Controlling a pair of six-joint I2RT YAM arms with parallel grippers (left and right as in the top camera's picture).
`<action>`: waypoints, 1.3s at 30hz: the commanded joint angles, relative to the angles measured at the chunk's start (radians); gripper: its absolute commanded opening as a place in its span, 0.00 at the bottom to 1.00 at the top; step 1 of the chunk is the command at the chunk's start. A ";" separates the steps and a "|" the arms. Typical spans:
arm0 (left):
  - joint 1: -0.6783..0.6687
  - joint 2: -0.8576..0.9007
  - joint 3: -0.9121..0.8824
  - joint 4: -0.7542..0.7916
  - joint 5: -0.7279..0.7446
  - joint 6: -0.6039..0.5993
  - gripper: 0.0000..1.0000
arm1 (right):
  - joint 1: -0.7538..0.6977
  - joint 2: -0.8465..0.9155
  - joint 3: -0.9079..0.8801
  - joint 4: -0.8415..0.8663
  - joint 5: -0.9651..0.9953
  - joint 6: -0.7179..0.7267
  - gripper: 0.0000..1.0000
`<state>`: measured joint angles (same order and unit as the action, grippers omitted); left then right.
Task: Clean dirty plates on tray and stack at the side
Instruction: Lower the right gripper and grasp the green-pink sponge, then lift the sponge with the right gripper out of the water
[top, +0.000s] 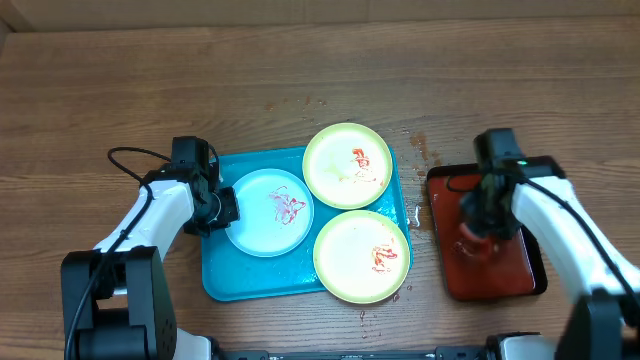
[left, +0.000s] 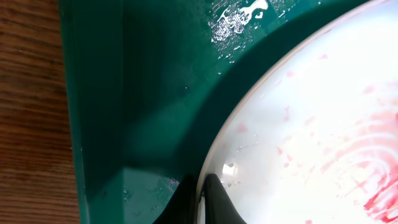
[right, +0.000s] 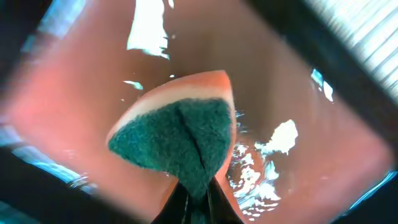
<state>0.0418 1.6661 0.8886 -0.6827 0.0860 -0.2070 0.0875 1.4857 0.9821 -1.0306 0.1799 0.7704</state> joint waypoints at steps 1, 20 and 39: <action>0.010 0.034 -0.029 0.016 -0.060 0.001 0.04 | 0.002 -0.120 0.063 -0.005 0.038 -0.155 0.04; 0.010 0.034 -0.029 0.037 -0.042 0.002 0.04 | 0.003 -0.216 0.129 -0.064 -0.005 -0.457 0.04; 0.010 0.034 -0.029 0.057 -0.033 0.016 0.04 | 0.003 -0.471 0.210 0.074 0.171 -0.458 0.04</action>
<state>0.0422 1.6665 0.8867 -0.6380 0.0868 -0.2028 0.0875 1.0515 1.1595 -0.9630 0.3038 0.3164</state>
